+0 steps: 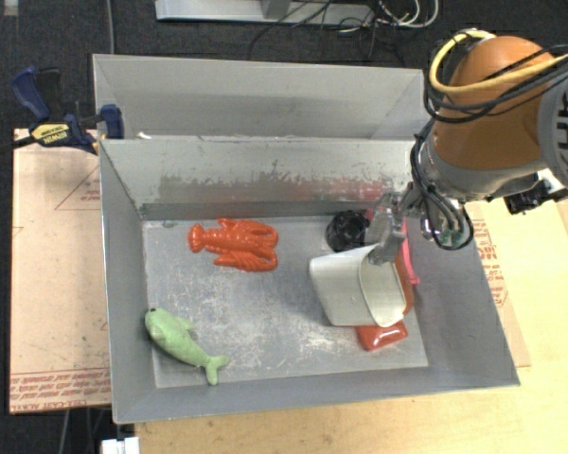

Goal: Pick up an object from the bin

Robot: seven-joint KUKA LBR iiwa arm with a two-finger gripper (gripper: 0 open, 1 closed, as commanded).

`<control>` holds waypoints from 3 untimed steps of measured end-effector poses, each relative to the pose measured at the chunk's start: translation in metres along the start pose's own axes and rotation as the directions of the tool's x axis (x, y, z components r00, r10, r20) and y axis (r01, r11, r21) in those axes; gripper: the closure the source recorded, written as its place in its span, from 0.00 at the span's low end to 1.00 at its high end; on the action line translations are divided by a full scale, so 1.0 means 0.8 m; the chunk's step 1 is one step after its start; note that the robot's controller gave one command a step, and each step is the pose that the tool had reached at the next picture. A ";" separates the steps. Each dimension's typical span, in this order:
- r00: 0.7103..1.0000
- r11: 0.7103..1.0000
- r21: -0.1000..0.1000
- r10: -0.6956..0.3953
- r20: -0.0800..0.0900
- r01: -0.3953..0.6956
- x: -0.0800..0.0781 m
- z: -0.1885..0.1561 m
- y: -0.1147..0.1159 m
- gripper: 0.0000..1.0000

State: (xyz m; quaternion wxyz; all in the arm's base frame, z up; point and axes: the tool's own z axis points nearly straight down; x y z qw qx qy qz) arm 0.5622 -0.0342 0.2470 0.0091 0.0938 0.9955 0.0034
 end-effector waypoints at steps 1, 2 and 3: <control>0.999 0.999 -0.004 0.033 0.009 -0.033 -0.026 -0.091 0.029 1.00; 0.993 0.993 -0.001 -0.120 0.003 0.120 -0.007 0.006 0.038 1.00; 0.991 0.991 -0.004 0.130 0.007 -0.130 0.013 0.016 0.037 1.00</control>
Offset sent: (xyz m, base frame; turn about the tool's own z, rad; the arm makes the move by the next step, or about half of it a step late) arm 0.0082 0.0304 -0.0221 -0.1576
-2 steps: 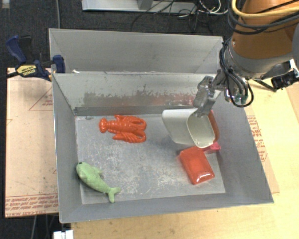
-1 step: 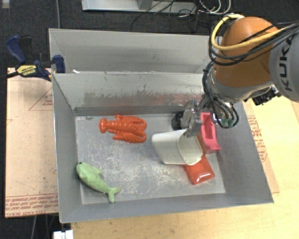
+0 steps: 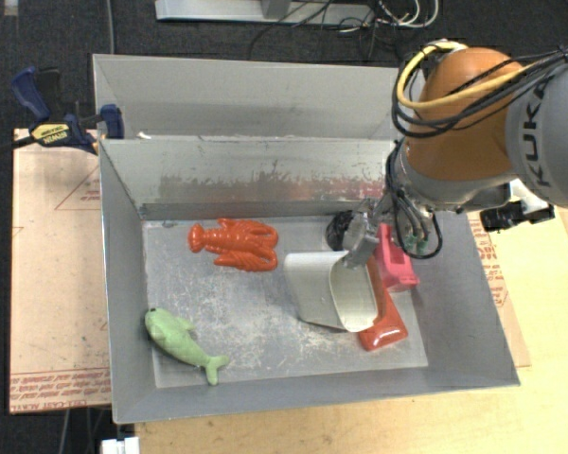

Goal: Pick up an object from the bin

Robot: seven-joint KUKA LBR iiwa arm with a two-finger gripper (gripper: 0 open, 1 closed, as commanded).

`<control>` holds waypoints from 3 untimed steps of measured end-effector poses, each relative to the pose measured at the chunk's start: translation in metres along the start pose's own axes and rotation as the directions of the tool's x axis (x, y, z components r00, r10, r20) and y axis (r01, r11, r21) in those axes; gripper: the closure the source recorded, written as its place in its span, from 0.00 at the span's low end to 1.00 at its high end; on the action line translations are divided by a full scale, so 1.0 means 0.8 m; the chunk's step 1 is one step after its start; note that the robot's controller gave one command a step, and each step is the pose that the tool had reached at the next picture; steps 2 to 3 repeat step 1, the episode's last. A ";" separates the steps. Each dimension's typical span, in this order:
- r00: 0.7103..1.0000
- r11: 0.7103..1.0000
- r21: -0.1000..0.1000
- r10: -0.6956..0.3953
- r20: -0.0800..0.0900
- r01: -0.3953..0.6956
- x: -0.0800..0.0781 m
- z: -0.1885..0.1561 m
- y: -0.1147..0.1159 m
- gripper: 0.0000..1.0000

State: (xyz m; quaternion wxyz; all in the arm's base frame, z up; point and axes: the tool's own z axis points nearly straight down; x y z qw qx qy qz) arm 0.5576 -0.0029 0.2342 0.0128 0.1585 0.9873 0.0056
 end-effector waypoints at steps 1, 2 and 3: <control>0.948 0.948 -0.002 -0.318 0.007 0.318 0.001 0.044 -0.001 1.00; 0.948 0.948 -0.002 -0.318 0.007 0.318 0.001 0.044 -0.001 1.00; 0.948 0.948 -0.002 -0.318 0.007 0.318 0.001 0.044 -0.001 1.00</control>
Offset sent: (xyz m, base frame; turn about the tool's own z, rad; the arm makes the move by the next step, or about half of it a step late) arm 0.0071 0.0041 -0.0300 -0.3026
